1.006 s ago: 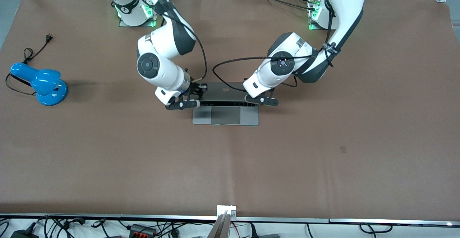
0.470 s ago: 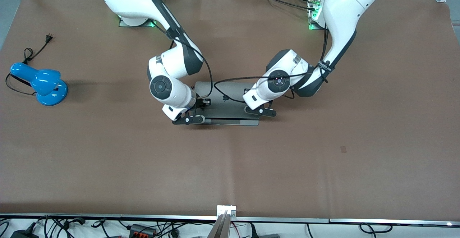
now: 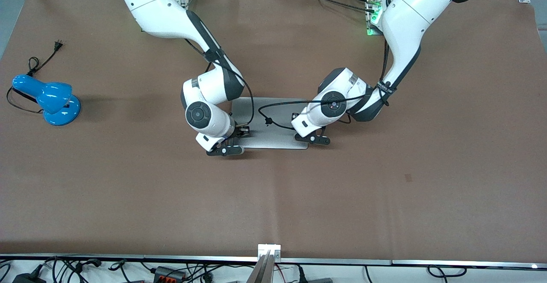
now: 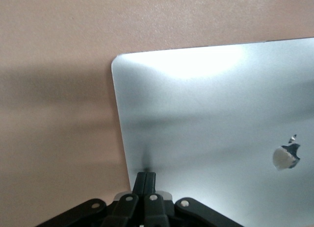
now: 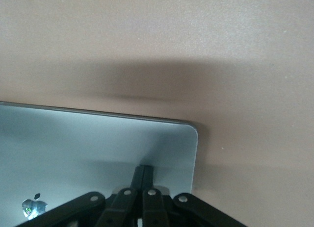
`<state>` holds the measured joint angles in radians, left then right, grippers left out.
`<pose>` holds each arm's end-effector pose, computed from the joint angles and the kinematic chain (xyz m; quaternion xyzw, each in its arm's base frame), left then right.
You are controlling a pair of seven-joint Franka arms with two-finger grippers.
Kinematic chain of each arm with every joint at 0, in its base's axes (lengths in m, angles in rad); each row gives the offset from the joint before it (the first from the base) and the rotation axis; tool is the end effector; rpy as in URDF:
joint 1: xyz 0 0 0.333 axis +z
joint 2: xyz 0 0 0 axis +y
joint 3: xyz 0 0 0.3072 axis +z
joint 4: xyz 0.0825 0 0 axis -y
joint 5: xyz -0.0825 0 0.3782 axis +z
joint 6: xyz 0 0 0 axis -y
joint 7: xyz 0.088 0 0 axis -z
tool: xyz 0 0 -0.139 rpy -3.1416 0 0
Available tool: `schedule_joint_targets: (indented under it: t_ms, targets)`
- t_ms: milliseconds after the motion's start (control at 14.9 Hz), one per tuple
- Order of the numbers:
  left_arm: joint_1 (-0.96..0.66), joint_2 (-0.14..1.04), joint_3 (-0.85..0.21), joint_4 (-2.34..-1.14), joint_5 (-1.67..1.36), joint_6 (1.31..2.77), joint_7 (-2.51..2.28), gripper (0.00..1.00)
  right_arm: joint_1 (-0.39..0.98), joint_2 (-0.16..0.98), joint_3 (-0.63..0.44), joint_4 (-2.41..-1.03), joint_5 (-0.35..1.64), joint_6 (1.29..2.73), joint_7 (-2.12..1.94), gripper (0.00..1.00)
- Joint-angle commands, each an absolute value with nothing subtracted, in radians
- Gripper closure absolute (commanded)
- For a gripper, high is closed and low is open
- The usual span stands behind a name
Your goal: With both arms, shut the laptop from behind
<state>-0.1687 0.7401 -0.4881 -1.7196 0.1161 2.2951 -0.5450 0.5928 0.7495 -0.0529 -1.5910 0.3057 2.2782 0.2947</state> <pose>0.5271 -0.3791 0.1582 0.9908 -0.0470 -0.0994 0.0788 0.5736 0.3645 0.1552 -0.9947 -0.0259 0.0651 0.0746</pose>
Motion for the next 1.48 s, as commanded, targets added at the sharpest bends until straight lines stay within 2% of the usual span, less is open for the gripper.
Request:
schedule_joint_targets:
  t_ms: [0,402,604,872,1073,1409]
  targets:
    - [-0.181,0.761,-0.482,-1.692,0.150,2.306,-0.563,1.00,0.597,0.779,-0.052,-1.568,0.290,2.293,0.301,1.00]
    - [-0.173,0.747,-0.482,-1.692,0.152,2.296,-0.565,1.00,0.597,0.775,-0.054,-1.568,0.290,2.293,0.298,1.00]
    - [-0.167,0.695,-0.485,-1.701,0.150,2.280,-0.616,1.00,0.597,0.759,-0.058,-1.549,0.290,2.283,0.298,1.00]
    - [-0.163,0.573,-0.489,-1.700,0.150,2.142,-0.647,1.00,0.603,0.666,-0.124,-1.549,0.284,2.197,0.296,1.00]
    - [-0.121,0.465,-0.500,-1.694,0.143,2.018,-0.635,1.00,0.597,0.577,-0.191,-1.549,0.279,2.055,0.288,1.00]
    - [-0.094,0.293,-0.503,-1.690,0.126,1.838,-0.620,1.00,0.592,0.512,-0.270,-1.552,0.152,1.898,0.265,1.00]
